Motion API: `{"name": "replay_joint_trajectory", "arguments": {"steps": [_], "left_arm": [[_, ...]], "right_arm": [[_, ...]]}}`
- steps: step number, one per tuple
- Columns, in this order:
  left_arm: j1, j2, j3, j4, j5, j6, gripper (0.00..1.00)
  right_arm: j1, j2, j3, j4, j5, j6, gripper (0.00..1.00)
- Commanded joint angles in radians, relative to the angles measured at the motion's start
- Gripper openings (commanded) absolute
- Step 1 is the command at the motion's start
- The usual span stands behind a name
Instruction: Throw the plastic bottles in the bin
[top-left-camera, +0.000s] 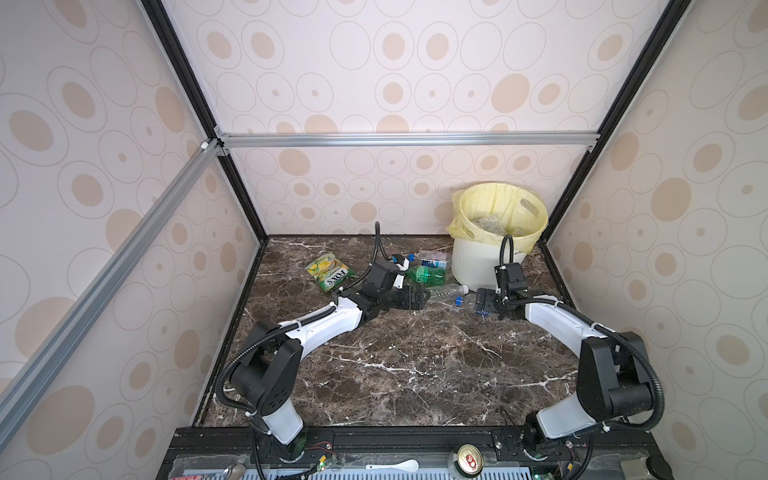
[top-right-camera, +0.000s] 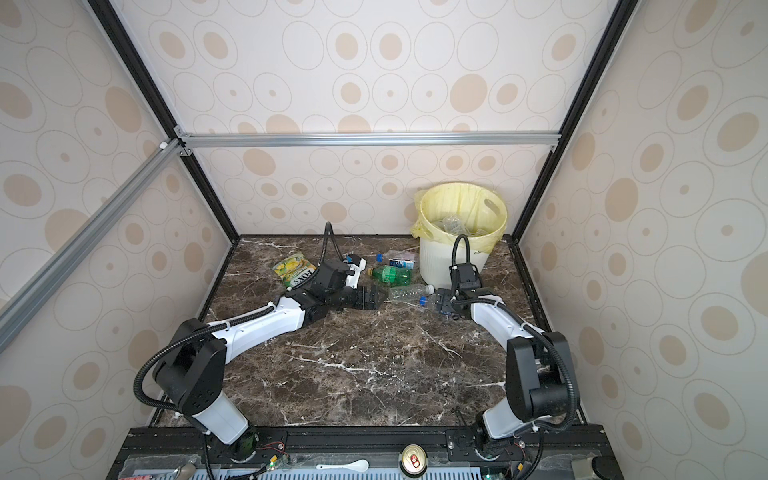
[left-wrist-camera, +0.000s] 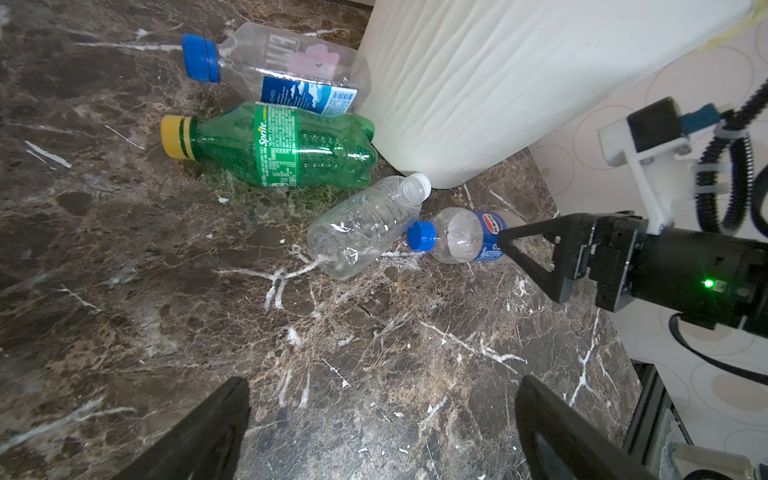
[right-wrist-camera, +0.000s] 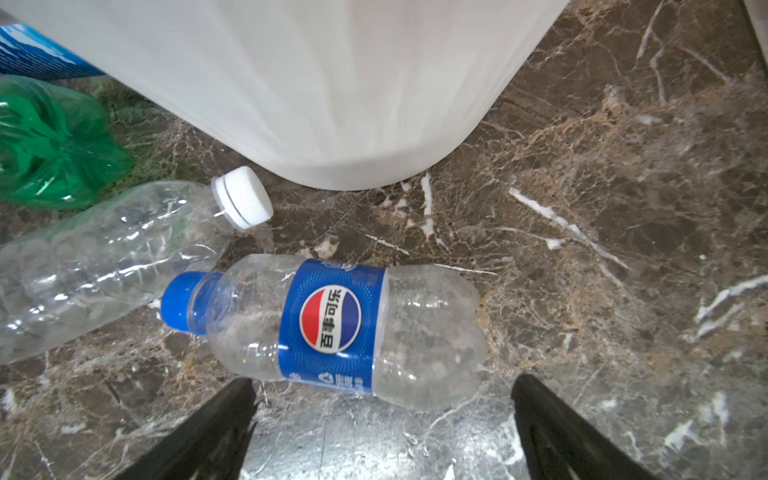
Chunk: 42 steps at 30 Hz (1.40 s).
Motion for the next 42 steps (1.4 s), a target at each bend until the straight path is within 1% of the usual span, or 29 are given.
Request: {"name": "replay_joint_trajectory", "arguments": {"steps": [1,9,19,29,31,35,42], "left_arm": [[-0.003,0.014,0.003,0.008,0.002,0.0,0.99],[-0.003,0.029,0.005,0.013,0.003,0.005,0.99],[-0.002,0.037,0.012,0.013,0.002,0.01,0.99],[0.002,0.007,-0.022,0.015,-0.008,0.007,0.99],[0.006,-0.008,-0.037,0.017,-0.013,0.005,0.99],[0.034,-0.052,-0.091,0.043,0.002,-0.016,0.99],[0.078,-0.125,-0.167,0.047,-0.009,-0.022,0.99]], "right_arm": [[-0.004,0.031,0.027,0.025,0.01,-0.01,1.0],[-0.005,0.061,0.014,0.066,-0.083,-0.029,1.0],[0.012,0.076,-0.007,0.079,-0.129,-0.008,0.98],[0.113,0.114,0.027,0.069,-0.099,0.03,0.98],[0.153,0.125,0.039,0.07,-0.099,0.041,0.98],[0.207,0.16,0.081,0.066,-0.087,0.057,0.98],[0.324,0.244,0.177,0.047,-0.08,0.091,0.97]]}}
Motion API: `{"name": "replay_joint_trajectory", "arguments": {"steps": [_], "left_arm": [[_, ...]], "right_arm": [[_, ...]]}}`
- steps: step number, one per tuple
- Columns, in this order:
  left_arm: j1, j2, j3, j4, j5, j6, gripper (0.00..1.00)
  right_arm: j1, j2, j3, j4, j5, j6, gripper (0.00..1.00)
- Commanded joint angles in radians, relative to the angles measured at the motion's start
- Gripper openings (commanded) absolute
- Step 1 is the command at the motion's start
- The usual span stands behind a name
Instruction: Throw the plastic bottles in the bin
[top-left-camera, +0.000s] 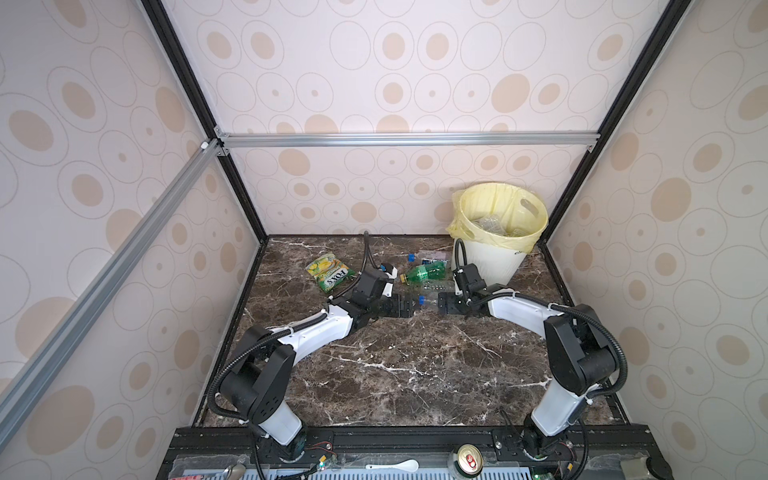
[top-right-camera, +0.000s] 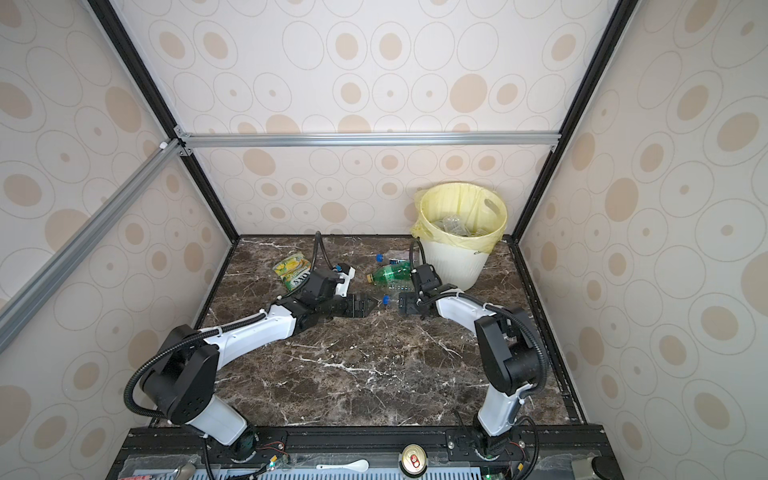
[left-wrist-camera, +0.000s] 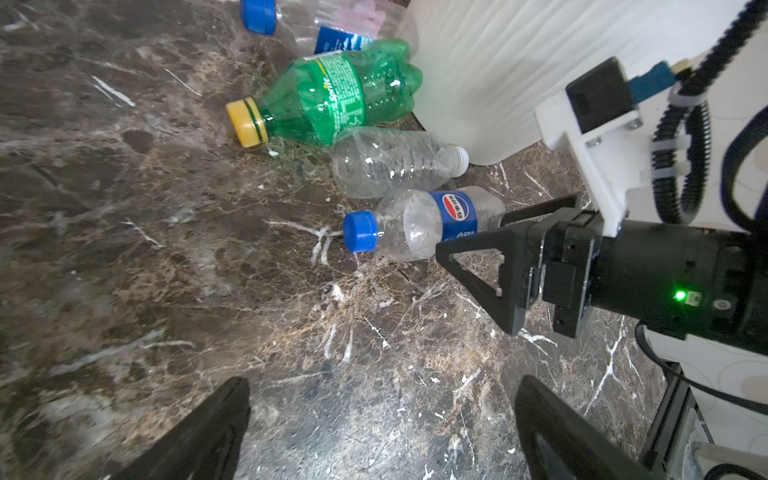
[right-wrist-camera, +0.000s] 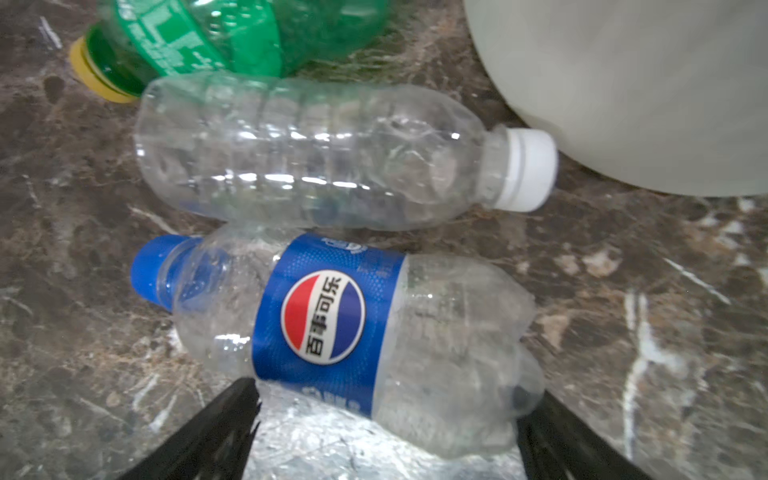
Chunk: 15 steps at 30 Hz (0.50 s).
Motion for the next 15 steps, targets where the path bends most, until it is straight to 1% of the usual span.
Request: {"name": "replay_joint_trajectory", "arguments": {"steps": [1,8,11,15], "left_arm": [[0.025,-0.048,-0.024,0.024,-0.008,-0.024,0.99],[0.087,-0.096,-0.081,0.038,0.004,-0.049,0.99],[0.112,-0.109,-0.102,0.044,0.012,-0.063,0.99],[0.129,-0.105,-0.106,0.048,0.025,-0.085,0.99]], "right_arm": [[0.064,0.039,0.056,-0.029,0.018,0.036,0.97],[0.155,0.101,0.138,-0.03,-0.022,0.086,0.97],[0.161,0.103,0.157,-0.032,-0.033,0.097,0.97],[0.161,0.061,0.152,-0.05,-0.014,0.069,0.98]]}}
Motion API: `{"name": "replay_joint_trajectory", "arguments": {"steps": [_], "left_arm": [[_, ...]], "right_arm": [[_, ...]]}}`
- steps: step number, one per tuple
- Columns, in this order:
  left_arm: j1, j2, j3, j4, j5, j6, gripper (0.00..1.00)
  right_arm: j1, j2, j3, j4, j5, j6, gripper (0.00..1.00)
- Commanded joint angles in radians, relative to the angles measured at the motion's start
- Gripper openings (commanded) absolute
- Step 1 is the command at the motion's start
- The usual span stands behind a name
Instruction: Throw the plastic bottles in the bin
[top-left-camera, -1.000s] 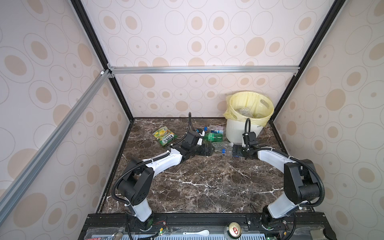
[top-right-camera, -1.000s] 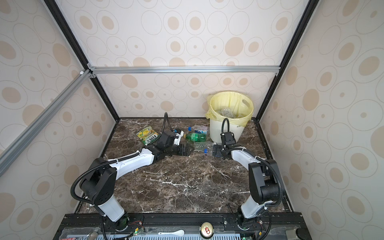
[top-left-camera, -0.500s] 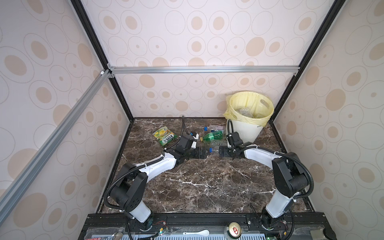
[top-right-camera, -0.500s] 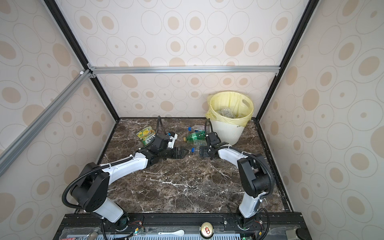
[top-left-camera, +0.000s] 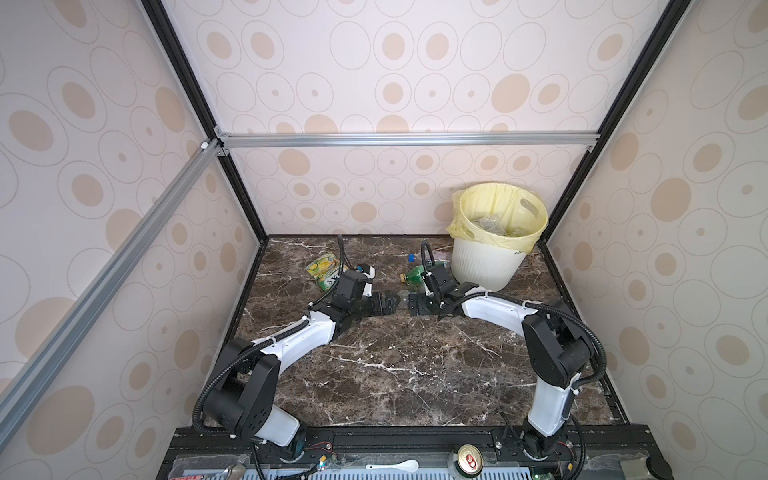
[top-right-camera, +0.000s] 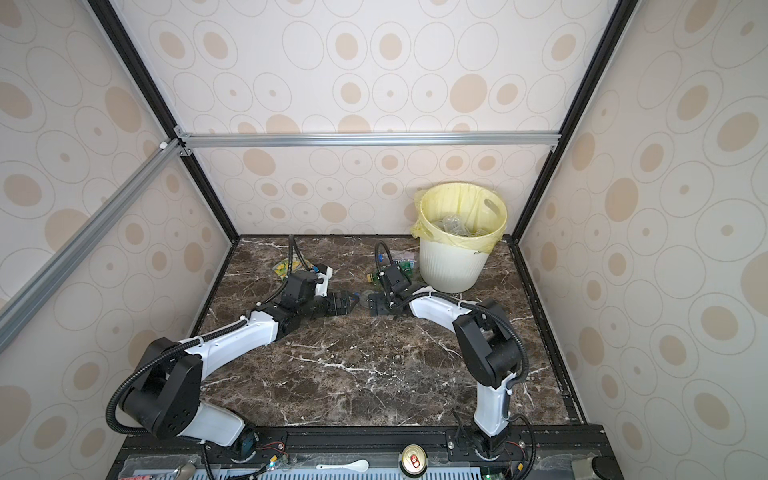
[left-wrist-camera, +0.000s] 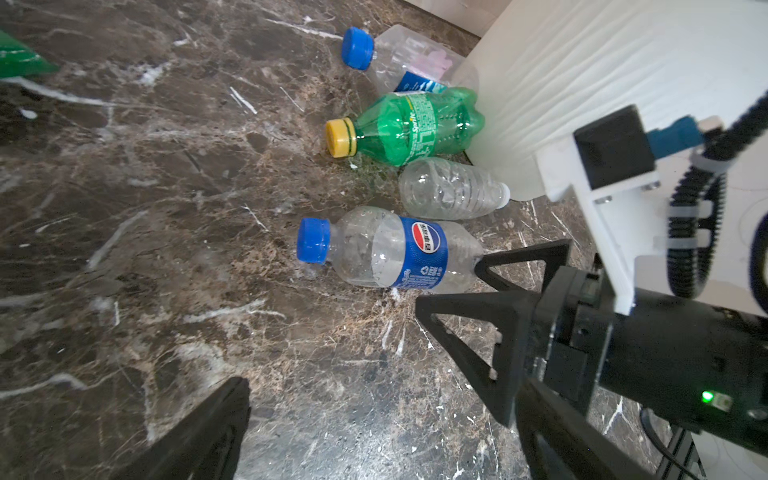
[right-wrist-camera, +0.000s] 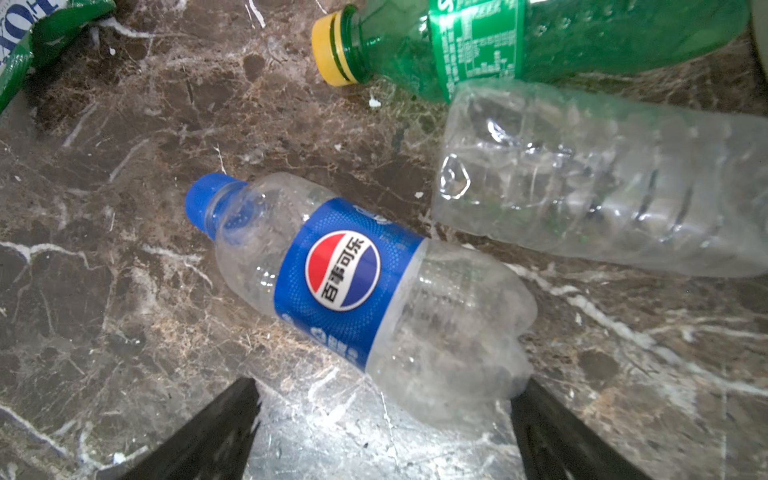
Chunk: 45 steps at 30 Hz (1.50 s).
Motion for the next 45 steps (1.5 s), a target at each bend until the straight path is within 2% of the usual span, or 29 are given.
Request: {"name": "replay_joint_trajectory", "arguments": {"steps": [1,7,17,21,33,45], "left_arm": [[0.012,-0.012,0.005,0.029,0.029,-0.044,0.99],[0.013,0.049,-0.001,0.131,0.123,-0.203,0.99],[0.006,0.174,0.035,0.233,0.169,-0.531,0.99],[0.0,0.254,0.054,0.317,0.237,-0.65,0.99],[-0.041,0.387,0.153,0.308,0.181,-0.854,0.99],[-0.056,0.442,0.171,0.278,0.084,-0.984,0.99]], "right_arm": [[-0.003,-0.047,0.013,-0.054,0.02,-0.011,0.98],[-0.03,-0.158,-0.041,-0.088,0.055,-0.033,0.99],[-0.073,-0.332,-0.131,-0.127,0.106,-0.058,1.0],[-0.075,-0.364,-0.152,-0.131,0.11,-0.058,1.0],[-0.075,-0.402,-0.194,-0.113,0.12,-0.068,1.0],[-0.075,-0.444,-0.227,-0.043,0.042,-0.13,1.0]]}}
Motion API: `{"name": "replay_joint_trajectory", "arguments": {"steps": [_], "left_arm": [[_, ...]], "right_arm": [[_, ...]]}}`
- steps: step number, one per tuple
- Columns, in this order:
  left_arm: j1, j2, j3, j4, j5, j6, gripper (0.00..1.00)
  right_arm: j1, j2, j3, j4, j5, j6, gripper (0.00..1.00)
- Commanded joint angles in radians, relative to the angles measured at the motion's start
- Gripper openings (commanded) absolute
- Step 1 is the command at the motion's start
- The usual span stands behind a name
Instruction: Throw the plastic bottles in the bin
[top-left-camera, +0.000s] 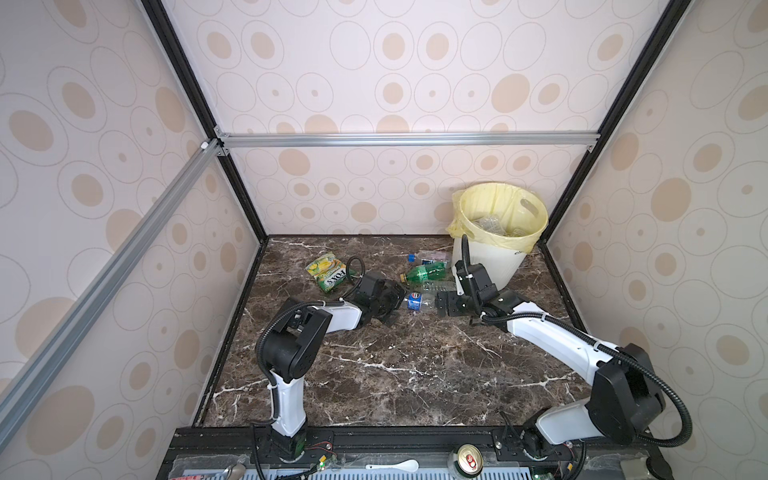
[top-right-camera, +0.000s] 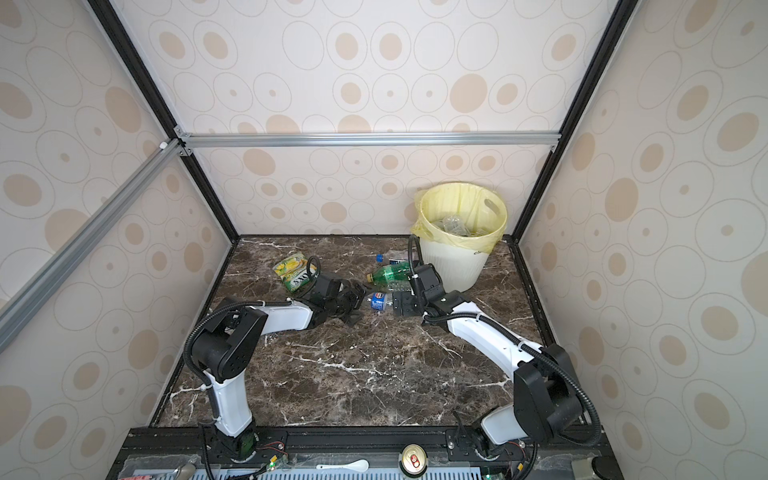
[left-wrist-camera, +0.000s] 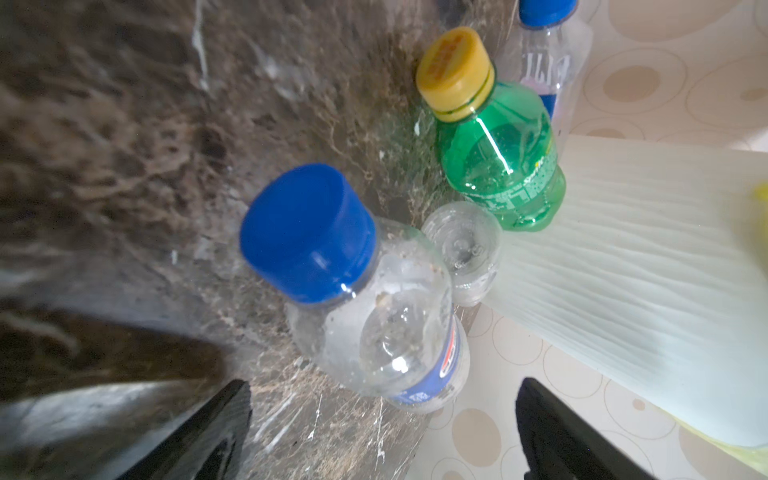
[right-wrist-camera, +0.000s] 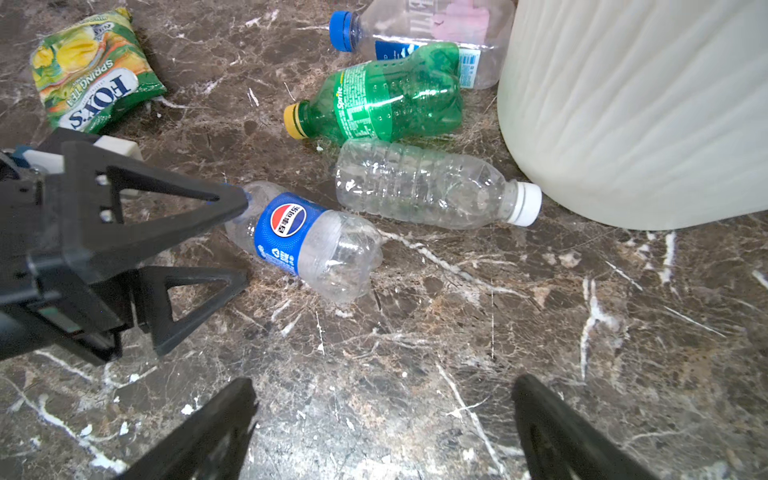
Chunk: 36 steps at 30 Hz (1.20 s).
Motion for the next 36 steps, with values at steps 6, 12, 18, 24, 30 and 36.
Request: {"name": "replay_joint_trajectory", "arguments": {"steps": [6,12,18,24,30,36], "left_arm": [[-0.018,0.058,0.048,0.017,-0.044,-0.126,0.97],[-0.023,0.07,0.07,-0.062,-0.089,-0.165,0.94],[-0.027,0.103,0.086,-0.108,-0.092,-0.195,0.9],[-0.033,0.145,0.107,-0.119,-0.084,-0.202,0.81],[-0.033,0.16,0.102,-0.118,-0.093,-0.2,0.71],[-0.031,0.181,0.086,-0.058,-0.058,-0.153,0.54]], "right_arm": [[-0.002,-0.01,-0.015,0.03,-0.03,-0.028,1.0],[-0.002,-0.02,-0.019,0.035,-0.014,-0.035,1.0],[-0.002,-0.032,-0.02,0.029,0.014,-0.054,1.0],[-0.002,-0.055,-0.025,0.025,0.037,-0.071,1.0],[-0.002,-0.069,-0.031,0.026,0.052,-0.079,1.0],[-0.001,-0.088,-0.035,0.021,0.067,-0.091,1.0]]}}
